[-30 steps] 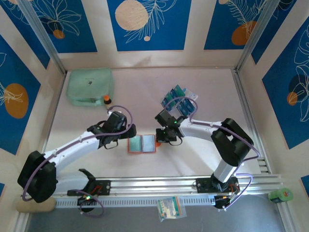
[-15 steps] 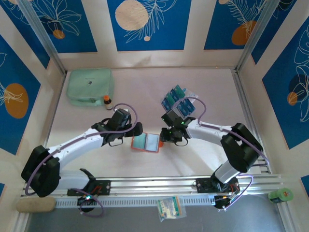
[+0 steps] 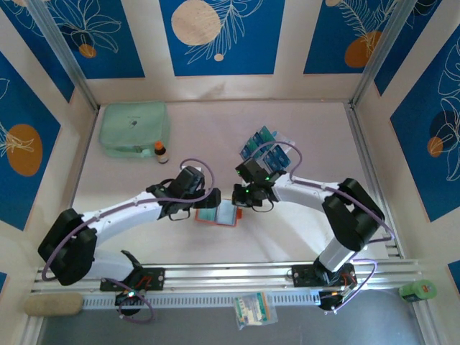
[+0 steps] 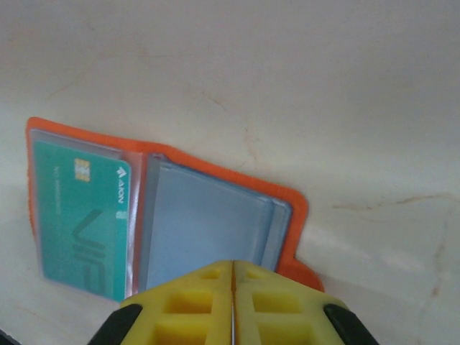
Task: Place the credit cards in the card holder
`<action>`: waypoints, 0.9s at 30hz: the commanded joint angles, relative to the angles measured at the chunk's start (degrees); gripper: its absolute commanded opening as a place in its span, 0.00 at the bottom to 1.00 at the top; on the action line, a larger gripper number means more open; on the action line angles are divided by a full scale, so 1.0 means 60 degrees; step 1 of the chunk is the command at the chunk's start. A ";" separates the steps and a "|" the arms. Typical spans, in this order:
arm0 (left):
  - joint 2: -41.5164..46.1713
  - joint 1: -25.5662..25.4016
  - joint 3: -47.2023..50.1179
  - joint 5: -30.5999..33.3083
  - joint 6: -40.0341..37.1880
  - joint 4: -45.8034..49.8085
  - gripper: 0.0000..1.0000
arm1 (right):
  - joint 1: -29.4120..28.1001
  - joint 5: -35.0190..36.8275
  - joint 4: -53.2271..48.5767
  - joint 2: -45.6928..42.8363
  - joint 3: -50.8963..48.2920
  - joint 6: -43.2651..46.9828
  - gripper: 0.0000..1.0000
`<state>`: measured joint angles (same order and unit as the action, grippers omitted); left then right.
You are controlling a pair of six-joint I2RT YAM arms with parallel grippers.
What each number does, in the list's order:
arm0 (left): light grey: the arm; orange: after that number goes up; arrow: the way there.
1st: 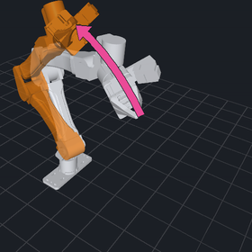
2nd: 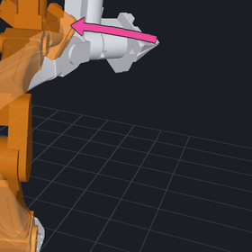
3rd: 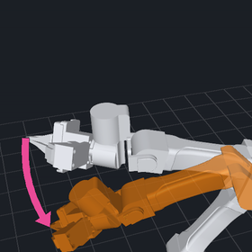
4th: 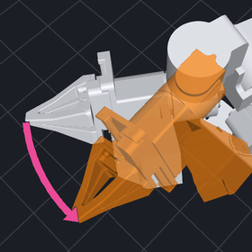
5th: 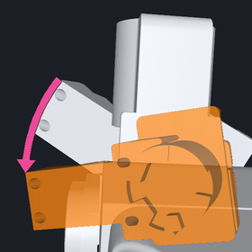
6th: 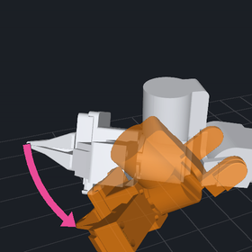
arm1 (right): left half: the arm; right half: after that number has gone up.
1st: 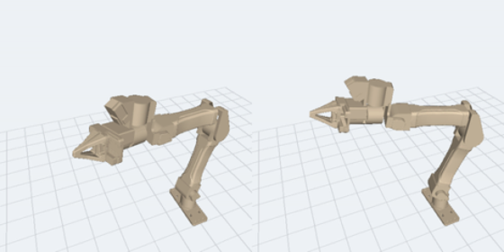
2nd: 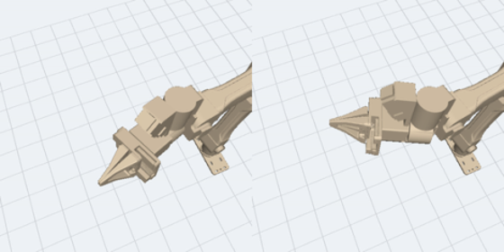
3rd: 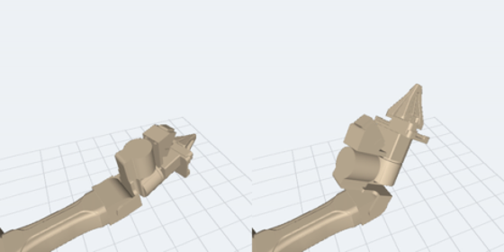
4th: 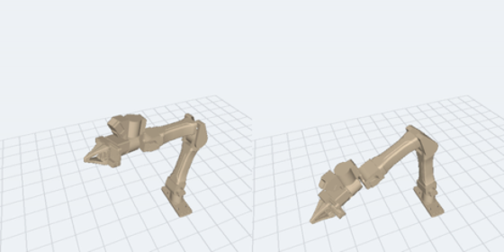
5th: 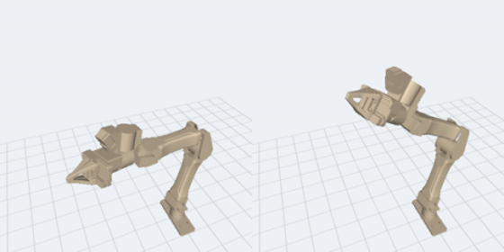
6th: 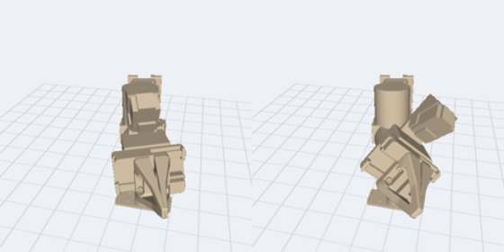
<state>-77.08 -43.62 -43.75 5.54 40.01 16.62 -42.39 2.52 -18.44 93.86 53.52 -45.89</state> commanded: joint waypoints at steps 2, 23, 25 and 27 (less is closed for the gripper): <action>-0.0288 -0.0121 0.0135 -0.0001 -0.0234 -0.0068 1.00 | 0.0019 -0.0509 0.0284 0.0419 0.0283 -0.0057 0.07; -0.1142 -0.0289 0.0273 -0.0162 -0.0692 -0.0394 1.00 | 0.0136 -0.1475 0.1296 0.1582 0.0229 -0.0405 0.01; -0.1197 -0.0291 0.0329 -0.0147 -0.0706 -0.0437 1.00 | 0.0152 -0.1481 0.1315 0.1558 0.0180 -0.0429 0.01; -0.1262 -0.0317 0.0387 -0.0147 -0.0713 -0.0494 1.00 | 0.0180 -0.1499 0.1341 0.1526 0.0147 -0.0455 0.01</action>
<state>-83.92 -44.77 -42.50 5.39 36.93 14.68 -41.43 -4.97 -10.07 102.21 54.81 -47.64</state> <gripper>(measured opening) 0.998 0.054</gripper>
